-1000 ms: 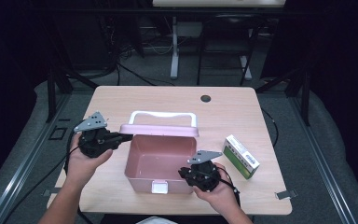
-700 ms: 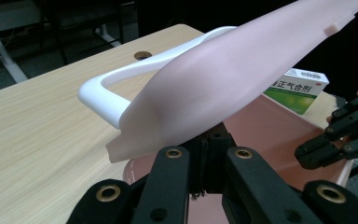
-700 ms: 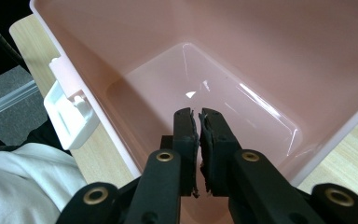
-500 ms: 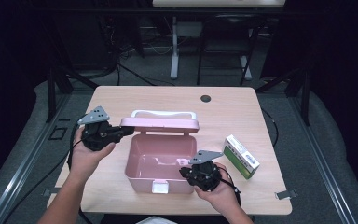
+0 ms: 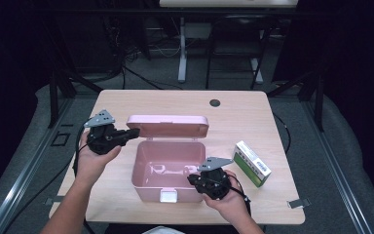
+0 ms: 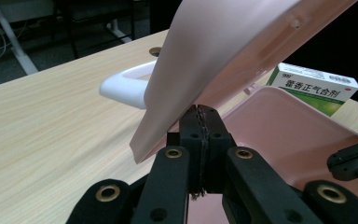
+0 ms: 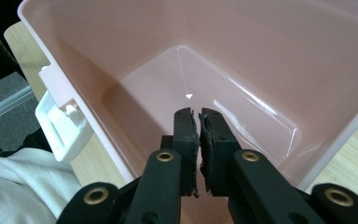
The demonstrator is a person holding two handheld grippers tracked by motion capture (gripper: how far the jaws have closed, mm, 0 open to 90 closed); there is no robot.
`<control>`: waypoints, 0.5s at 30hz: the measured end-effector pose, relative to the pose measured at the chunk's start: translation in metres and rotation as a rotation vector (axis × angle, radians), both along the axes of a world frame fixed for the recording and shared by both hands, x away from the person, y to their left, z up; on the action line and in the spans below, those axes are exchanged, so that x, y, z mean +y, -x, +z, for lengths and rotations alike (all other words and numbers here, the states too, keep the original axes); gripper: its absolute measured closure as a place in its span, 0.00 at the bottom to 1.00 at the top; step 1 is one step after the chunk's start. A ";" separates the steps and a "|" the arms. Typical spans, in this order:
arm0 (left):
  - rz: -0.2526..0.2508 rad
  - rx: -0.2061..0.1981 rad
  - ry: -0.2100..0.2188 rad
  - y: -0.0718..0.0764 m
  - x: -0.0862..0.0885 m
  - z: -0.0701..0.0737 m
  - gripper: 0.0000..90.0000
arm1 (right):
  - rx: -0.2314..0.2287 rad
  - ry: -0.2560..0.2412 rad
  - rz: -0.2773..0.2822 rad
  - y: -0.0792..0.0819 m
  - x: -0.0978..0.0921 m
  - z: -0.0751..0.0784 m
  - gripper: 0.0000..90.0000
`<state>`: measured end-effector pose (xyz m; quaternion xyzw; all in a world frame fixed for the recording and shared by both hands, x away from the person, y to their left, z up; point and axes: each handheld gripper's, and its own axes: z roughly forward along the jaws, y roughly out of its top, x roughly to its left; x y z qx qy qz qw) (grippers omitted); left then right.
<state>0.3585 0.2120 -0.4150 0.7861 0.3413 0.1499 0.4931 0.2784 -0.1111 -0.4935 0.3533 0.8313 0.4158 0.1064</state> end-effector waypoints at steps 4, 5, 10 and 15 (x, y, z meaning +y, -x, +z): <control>0.007 0.007 0.003 -0.002 0.000 -0.003 0.99 | 0.002 -0.004 0.001 -0.001 0.000 0.000 0.94; 0.009 0.012 0.000 -0.002 0.000 -0.004 0.99 | 0.003 -0.004 -0.001 0.000 0.000 -0.001 0.94; 0.015 0.016 -0.006 -0.006 -0.002 -0.010 0.99 | -0.002 0.002 -0.003 -0.002 0.003 -0.002 0.93; 0.019 0.018 -0.008 -0.007 -0.002 -0.012 0.99 | -0.004 0.002 -0.004 -0.003 0.004 -0.004 0.92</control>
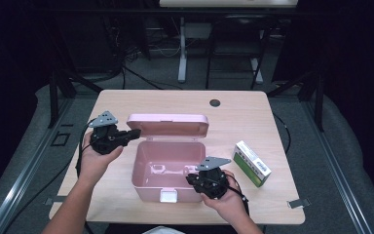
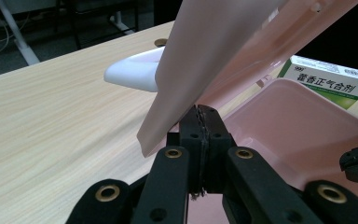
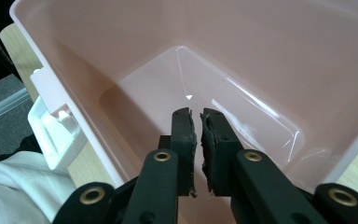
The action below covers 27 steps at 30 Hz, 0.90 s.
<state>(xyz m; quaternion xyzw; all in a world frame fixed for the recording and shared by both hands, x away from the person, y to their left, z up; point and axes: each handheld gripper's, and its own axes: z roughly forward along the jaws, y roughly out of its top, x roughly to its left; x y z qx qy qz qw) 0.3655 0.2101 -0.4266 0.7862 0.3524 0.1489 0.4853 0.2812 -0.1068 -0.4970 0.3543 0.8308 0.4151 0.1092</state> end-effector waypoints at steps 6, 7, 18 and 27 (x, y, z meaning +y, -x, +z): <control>0.002 0.009 -0.005 -0.002 0.000 -0.003 0.99 | -0.005 0.001 0.004 -0.001 0.002 -0.002 0.91; 0.002 0.009 -0.009 -0.003 0.000 -0.004 0.99 | -0.006 0.004 0.003 -0.002 0.002 -0.002 0.91; 0.010 0.024 -0.012 -0.007 0.000 -0.010 0.99 | -0.010 0.003 0.007 -0.002 0.002 -0.002 0.91; 0.024 0.036 -0.006 -0.010 0.003 -0.014 0.99 | -0.012 0.001 0.002 -0.001 0.002 -0.002 0.91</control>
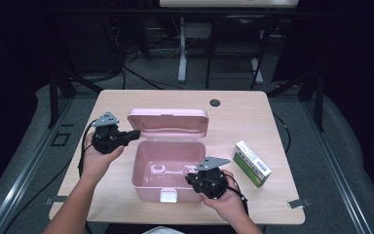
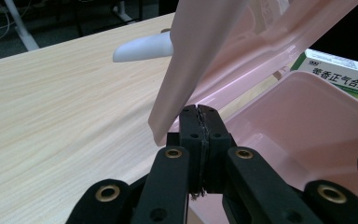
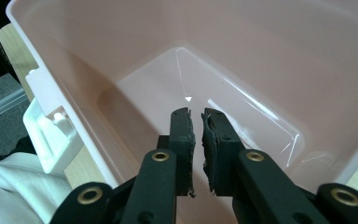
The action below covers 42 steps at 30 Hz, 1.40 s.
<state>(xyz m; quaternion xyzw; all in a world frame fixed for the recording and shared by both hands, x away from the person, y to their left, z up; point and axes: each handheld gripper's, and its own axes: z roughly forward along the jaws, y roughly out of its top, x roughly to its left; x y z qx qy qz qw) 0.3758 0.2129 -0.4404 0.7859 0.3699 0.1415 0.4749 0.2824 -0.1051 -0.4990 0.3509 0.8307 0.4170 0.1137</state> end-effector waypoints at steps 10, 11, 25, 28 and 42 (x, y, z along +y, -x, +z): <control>0.001 0.001 -0.010 -0.001 0.001 -0.001 0.99 | -0.003 -0.001 0.001 0.000 0.000 0.000 0.91; 0.004 -0.001 -0.010 -0.001 0.001 -0.002 0.99 | -0.004 -0.001 0.001 0.000 0.000 0.000 0.91; 0.017 0.017 -0.006 -0.006 0.004 -0.007 0.99 | -0.012 -0.003 0.003 0.000 -0.001 -0.001 0.91; 0.022 0.016 -0.003 -0.007 0.004 -0.009 0.99 | -0.014 -0.004 0.001 0.001 -0.001 -0.001 0.91; 0.035 0.038 -0.017 -0.013 0.005 -0.017 0.99 | -0.018 -0.005 0.001 0.001 -0.001 -0.001 0.91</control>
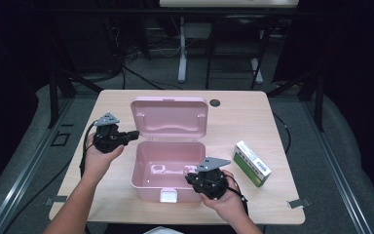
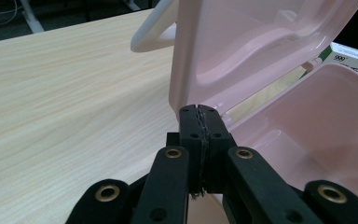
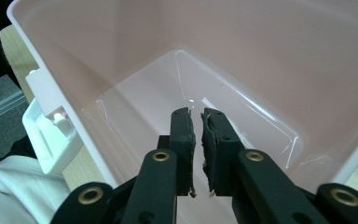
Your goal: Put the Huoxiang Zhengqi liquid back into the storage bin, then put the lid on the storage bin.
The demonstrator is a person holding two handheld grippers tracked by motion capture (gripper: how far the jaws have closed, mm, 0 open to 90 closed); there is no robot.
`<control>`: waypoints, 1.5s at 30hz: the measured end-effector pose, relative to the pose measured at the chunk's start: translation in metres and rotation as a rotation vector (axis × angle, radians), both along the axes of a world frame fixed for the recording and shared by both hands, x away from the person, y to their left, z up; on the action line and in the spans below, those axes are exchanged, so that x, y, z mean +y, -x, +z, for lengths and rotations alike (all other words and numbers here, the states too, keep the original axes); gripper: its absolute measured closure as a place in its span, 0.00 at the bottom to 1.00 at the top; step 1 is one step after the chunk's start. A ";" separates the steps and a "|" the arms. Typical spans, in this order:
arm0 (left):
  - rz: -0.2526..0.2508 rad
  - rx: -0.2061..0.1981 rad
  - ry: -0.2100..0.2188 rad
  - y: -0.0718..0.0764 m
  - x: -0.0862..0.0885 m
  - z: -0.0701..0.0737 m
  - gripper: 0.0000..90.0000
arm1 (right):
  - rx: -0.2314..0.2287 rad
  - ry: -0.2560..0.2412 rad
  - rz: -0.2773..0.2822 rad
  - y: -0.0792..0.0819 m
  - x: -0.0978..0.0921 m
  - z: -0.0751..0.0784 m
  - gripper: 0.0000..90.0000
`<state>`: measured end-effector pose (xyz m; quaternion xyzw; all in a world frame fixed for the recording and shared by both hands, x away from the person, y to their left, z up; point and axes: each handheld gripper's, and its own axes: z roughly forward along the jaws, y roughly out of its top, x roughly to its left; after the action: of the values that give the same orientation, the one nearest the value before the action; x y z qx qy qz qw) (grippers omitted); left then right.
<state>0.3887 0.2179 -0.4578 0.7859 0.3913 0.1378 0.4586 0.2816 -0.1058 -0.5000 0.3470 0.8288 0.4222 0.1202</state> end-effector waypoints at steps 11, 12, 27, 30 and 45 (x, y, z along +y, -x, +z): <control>-0.013 0.038 -0.021 -0.002 -0.005 -0.011 0.97 | -0.002 -0.002 0.001 0.000 0.000 0.000 0.91; -0.010 0.037 -0.016 -0.002 -0.005 -0.012 0.96 | -0.001 -0.002 0.000 0.000 0.000 0.000 0.91; -0.035 0.049 -0.020 -0.002 -0.007 -0.018 0.96 | -0.004 -0.004 -0.004 0.001 0.000 0.000 0.92; -0.036 0.053 -0.014 -0.001 -0.007 -0.018 0.96 | -0.002 -0.004 -0.002 0.001 0.000 0.000 0.92; -0.033 0.051 -0.007 -0.002 -0.007 -0.019 0.96 | 0.000 -0.008 -0.005 0.001 0.000 0.000 0.92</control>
<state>0.3906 0.2107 -0.4770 0.7970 0.3896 0.1115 0.4479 0.2807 -0.1059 -0.5005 0.3494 0.8264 0.4252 0.1195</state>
